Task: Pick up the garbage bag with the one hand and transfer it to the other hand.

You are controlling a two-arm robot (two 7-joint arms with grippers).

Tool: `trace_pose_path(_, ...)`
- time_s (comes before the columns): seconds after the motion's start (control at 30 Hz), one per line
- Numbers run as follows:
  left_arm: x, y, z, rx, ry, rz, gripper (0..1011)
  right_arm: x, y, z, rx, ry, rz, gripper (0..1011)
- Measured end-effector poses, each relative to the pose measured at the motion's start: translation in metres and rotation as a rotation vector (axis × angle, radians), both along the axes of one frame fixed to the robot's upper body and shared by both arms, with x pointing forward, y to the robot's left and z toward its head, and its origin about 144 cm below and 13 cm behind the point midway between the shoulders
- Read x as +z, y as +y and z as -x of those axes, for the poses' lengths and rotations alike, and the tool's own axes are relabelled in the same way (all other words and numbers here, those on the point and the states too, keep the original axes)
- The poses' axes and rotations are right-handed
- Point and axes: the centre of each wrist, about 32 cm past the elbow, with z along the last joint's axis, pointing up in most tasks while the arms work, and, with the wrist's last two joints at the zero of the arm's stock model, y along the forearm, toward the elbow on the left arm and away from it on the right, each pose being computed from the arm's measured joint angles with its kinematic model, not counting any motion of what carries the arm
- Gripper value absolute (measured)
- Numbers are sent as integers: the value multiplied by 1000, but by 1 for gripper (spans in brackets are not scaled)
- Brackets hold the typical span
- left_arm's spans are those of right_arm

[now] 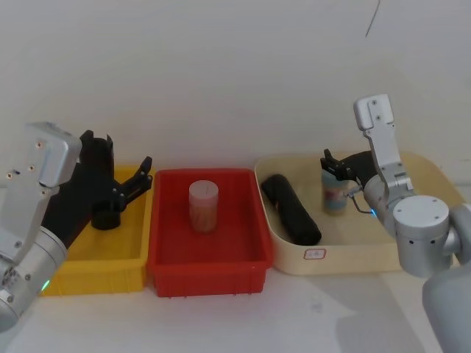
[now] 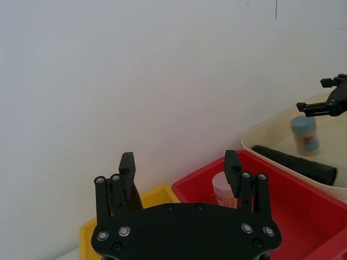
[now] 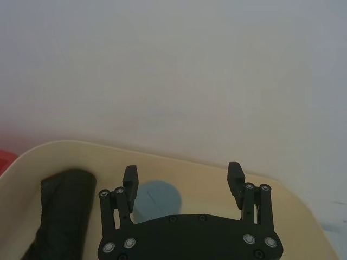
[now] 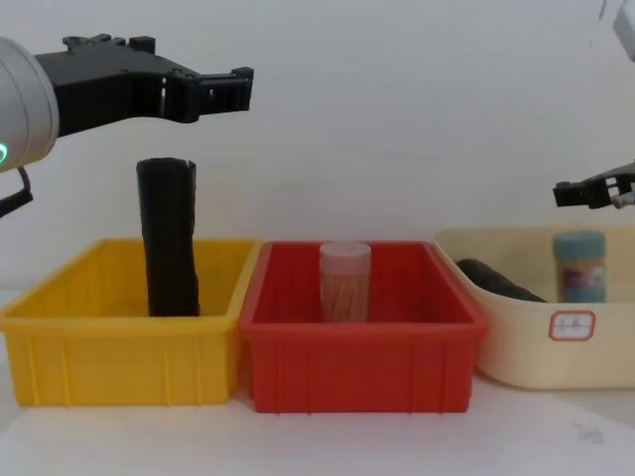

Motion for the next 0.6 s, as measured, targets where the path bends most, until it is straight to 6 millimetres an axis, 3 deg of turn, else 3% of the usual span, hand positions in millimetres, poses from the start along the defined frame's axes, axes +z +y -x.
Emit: trace_pose_path(0.6, 0, 0, 0, 0, 0, 0, 1000, 5, -3, 21, 120, -30, -153, 1000)
